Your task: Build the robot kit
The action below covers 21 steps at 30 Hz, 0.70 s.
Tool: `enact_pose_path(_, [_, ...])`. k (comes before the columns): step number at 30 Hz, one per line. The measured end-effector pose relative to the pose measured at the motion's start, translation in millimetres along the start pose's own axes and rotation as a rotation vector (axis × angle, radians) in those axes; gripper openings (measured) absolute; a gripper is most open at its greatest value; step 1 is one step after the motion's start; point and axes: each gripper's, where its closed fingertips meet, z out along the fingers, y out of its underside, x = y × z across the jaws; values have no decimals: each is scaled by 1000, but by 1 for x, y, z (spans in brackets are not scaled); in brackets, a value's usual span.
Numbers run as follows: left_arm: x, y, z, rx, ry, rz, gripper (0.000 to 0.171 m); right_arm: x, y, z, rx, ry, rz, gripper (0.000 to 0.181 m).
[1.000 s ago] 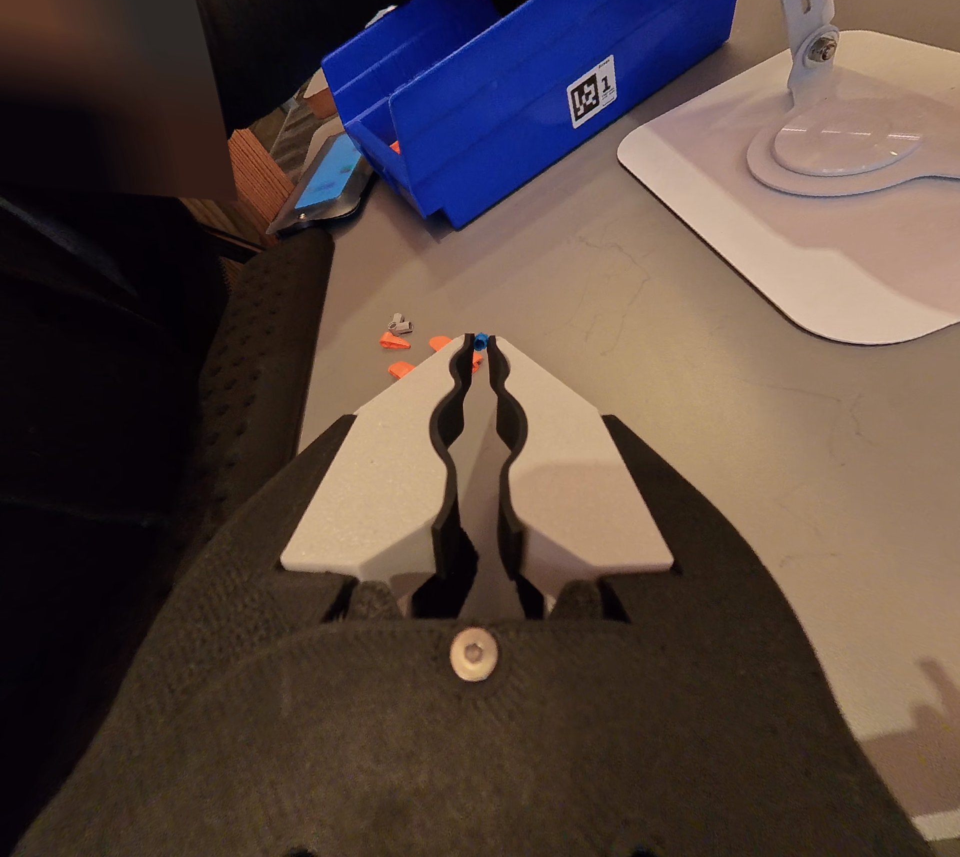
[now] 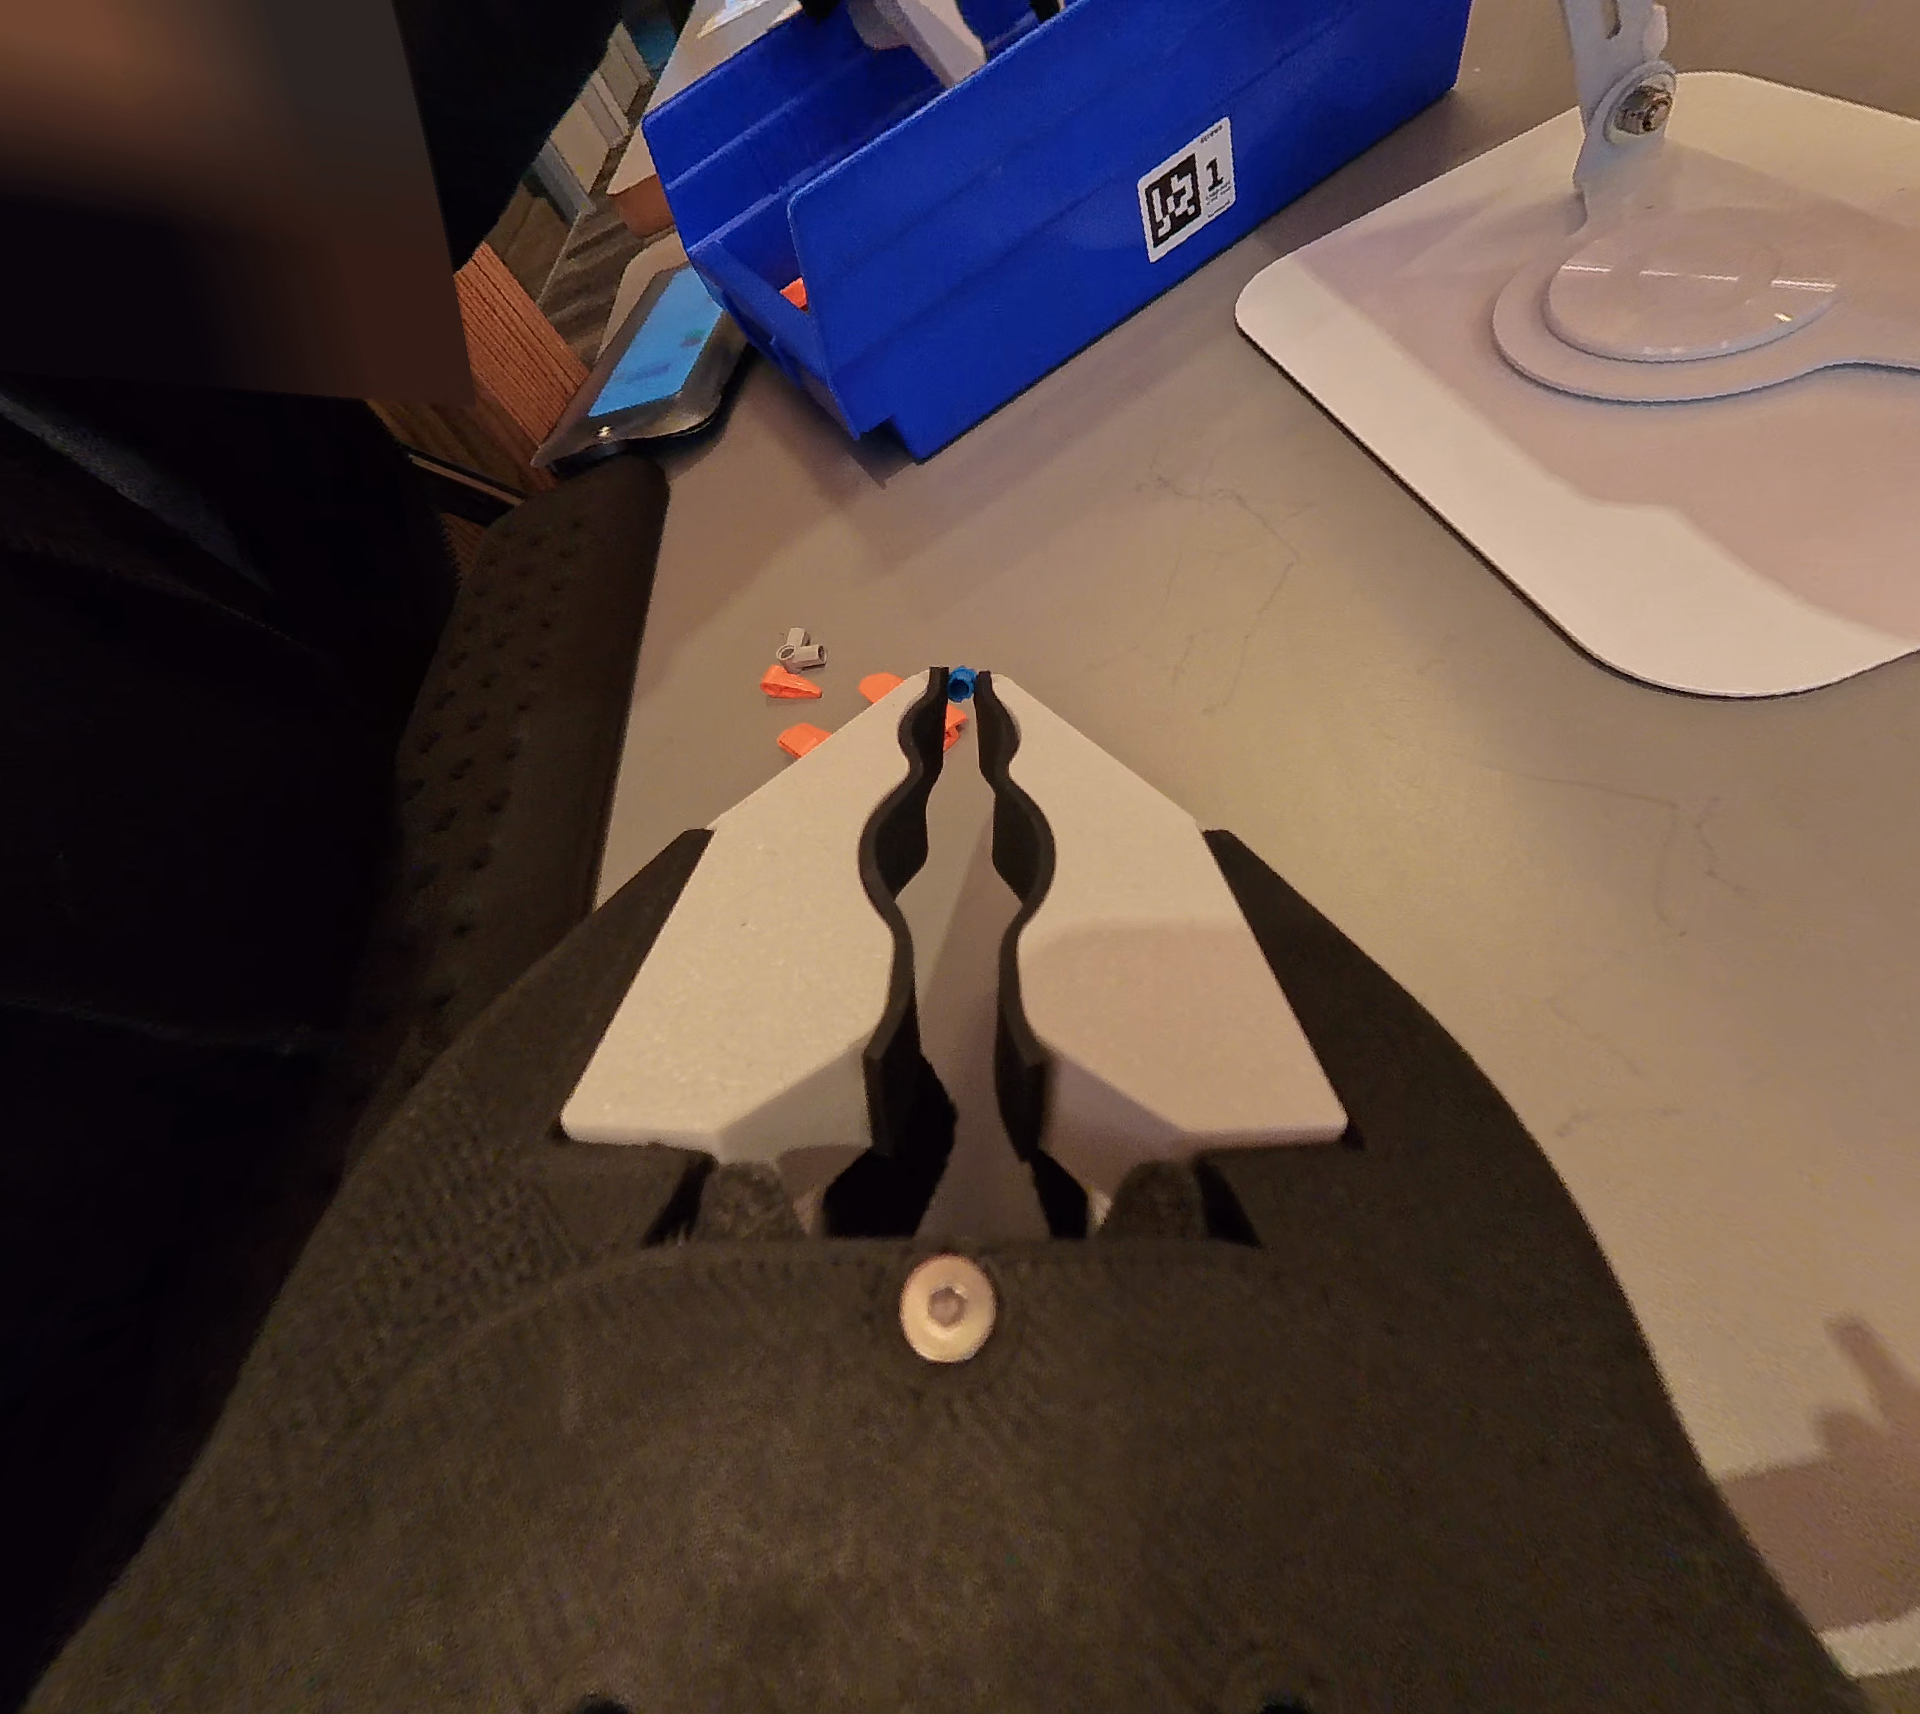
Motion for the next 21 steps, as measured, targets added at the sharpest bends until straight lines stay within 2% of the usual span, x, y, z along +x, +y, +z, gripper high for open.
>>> enact_pose_path(7, [-28, 4, -2, 16, -86, -63, 44, 0, 4, 2, -30, 9, -14, 3])
enact_pose_path(14, [-21, -1, -7, 22, -80, -46, 43, -1, 15, 8, -109, 26, -56, 3])
enact_pose_path(21, [-18, -1, -9, -3, -106, -31, 45, -5, 35, 18, -248, 52, -139, 3])
